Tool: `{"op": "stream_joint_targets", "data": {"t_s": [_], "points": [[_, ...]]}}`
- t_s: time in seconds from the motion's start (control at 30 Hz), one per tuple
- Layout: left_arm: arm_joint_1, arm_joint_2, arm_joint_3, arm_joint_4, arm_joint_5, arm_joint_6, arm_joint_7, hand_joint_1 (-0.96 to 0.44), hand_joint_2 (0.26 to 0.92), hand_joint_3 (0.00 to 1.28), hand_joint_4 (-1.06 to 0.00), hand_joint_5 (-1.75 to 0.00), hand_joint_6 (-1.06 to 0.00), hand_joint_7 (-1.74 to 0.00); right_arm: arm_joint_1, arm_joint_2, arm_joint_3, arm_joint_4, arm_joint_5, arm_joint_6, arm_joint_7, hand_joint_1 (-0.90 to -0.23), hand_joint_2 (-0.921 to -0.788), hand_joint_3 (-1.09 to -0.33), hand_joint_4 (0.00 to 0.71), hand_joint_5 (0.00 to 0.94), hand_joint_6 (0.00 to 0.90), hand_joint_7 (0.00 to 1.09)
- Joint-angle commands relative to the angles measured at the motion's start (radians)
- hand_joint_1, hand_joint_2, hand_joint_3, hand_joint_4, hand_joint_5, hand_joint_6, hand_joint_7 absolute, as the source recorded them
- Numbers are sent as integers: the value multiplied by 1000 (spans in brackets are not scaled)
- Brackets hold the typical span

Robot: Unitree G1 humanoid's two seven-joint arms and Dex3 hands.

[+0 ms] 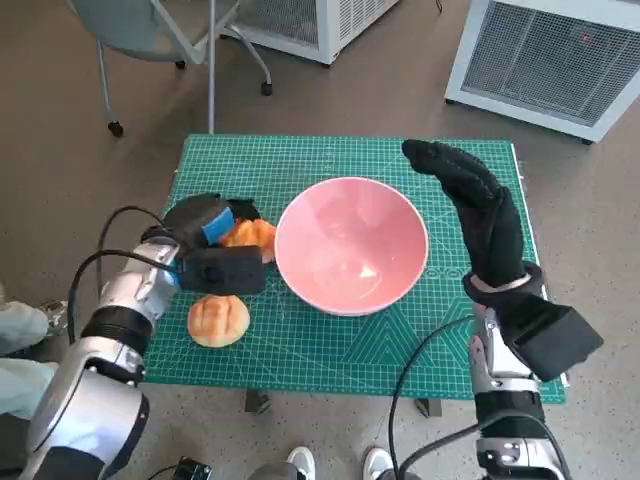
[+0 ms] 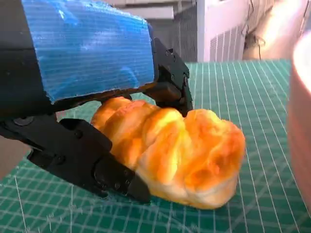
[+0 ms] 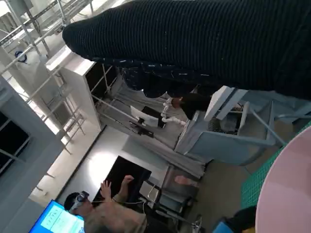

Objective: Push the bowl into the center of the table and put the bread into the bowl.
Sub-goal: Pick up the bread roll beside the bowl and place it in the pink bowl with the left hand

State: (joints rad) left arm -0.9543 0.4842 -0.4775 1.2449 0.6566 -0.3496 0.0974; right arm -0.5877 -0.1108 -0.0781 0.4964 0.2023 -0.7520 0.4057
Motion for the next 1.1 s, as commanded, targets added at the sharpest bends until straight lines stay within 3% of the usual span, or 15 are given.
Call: {"op": "stream_joint_targets", "data": {"t_s": [0.03, 0.27, 0.47, 0.63, 0.83, 1.1], "points": [[-14, 40, 46, -45, -38, -37, 15, 3, 920, 80, -665, -1220, -627, -1134, 24, 5, 2, 5, 10, 3, 9, -706, -921, -752, 145, 1, -1, 446], [-26, 84, 113, -150, -74, -48, 21, 3, 920, 76, -675, -1225, -629, -1117, 29, 2, 0, -3, 13, 6, 10, -700, -921, -750, 145, 1, -1, 439], [5, 122, 186, -340, -83, -39, 91, 2, 921, 67, -701, -1159, -619, -1163, 38, 0, 0, -15, 19, 8, 14, -696, -921, -749, 142, 0, -1, 437], [61, 118, 237, -524, -96, -25, 101, 1, 920, 65, -712, -1158, -616, -1155, 42, 0, 0, -20, 23, 6, 16, -696, -921, -749, 137, 0, -1, 431], [122, 77, 270, -716, -160, -37, 32, 1, 920, 60, -726, -1193, -619, -1100, 42, 3, 1, -14, 20, -1, 12, -696, -921, -749, 135, 0, -1, 428], [138, 19, 226, -857, -165, -30, -96, 1, 920, 79, -684, -1277, -628, -1052, 47, 4, 2, -23, 25, 0, 13, -698, -921, -748, 136, 0, -1, 427]]}}
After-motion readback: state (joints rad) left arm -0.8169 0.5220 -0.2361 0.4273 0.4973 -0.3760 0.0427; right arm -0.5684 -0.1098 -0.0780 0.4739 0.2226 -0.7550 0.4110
